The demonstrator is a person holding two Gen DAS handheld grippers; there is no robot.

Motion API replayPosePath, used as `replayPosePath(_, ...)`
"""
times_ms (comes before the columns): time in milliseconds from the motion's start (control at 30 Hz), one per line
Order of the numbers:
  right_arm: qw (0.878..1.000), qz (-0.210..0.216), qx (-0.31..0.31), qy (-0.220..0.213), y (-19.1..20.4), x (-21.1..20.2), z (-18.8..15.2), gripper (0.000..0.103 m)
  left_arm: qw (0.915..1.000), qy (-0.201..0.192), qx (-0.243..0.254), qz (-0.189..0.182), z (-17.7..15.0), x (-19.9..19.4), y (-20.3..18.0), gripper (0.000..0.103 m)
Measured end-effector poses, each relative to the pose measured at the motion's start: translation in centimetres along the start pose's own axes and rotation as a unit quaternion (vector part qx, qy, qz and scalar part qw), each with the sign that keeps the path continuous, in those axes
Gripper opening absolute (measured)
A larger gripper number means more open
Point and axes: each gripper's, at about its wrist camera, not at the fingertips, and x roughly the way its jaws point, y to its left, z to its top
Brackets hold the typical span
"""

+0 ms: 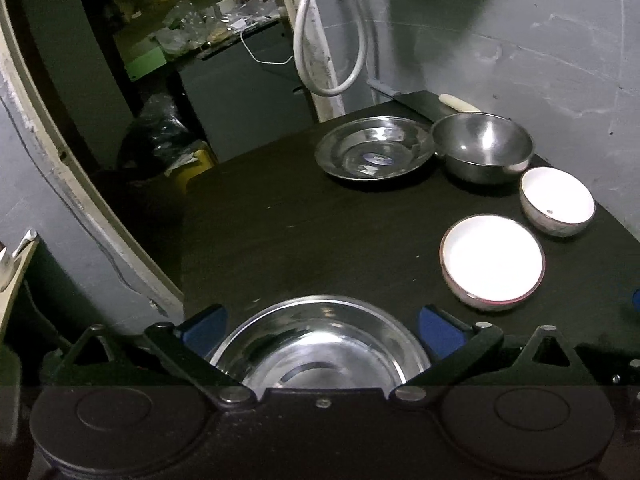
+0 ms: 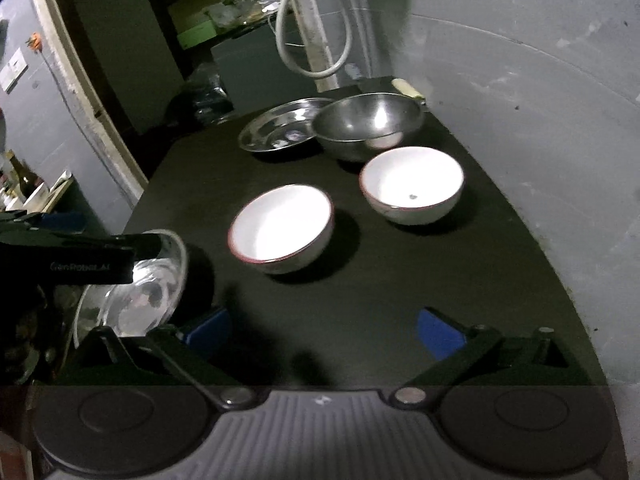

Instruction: Organize plates and bowls

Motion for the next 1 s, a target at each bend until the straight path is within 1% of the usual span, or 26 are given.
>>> replayPosePath(200,1.000,0.005,0.005,-0.001,-0.6,0.4,0.3,0.103,0.9999,0.012,-0.007,0.006,0.8,1.0,-0.3,0.102)
replayPosePath(300,1.000,0.001,0.014,0.001,-0.7,0.6,0.2,0.103,0.9997,0.018,-0.011,0.010,0.8,0.9,0.2,0.102)
replayPosePath(433,0.999,-0.015,0.029,-0.006,-0.1,0.0,-0.2,0.103,0.9999,0.011,-0.011,-0.003,0.3,0.2,1.6,0.102)
replayPosePath(500,0.999,-0.027,0.035,-0.009,0.6,-0.5,-0.3,0.103,0.9998,0.006,-0.010,-0.016,-0.1,-0.2,2.5,0.102)
replayPosePath(600,0.998,-0.044,0.039,-0.028,2.2,-1.9,0.0,0.103,0.9994,-0.007,-0.011,-0.033,-0.1,-0.7,4.3,0.102)
replayPosePath(733,0.996,-0.058,0.050,-0.046,4.7,-4.7,1.0,0.103,0.9967,-0.036,-0.036,-0.063,0.3,-2.2,8.0,0.102)
replayPosePath(900,0.993,-0.073,0.056,-0.075,8.6,-8.7,3.1,0.103,0.9931,-0.060,-0.045,-0.090,0.4,-4.3,12.9,0.102)
replayPosePath(1000,0.991,-0.073,0.063,-0.089,10.8,-11.5,4.9,0.103,0.9916,-0.071,-0.039,-0.101,0.7,-5.7,15.5,0.102)
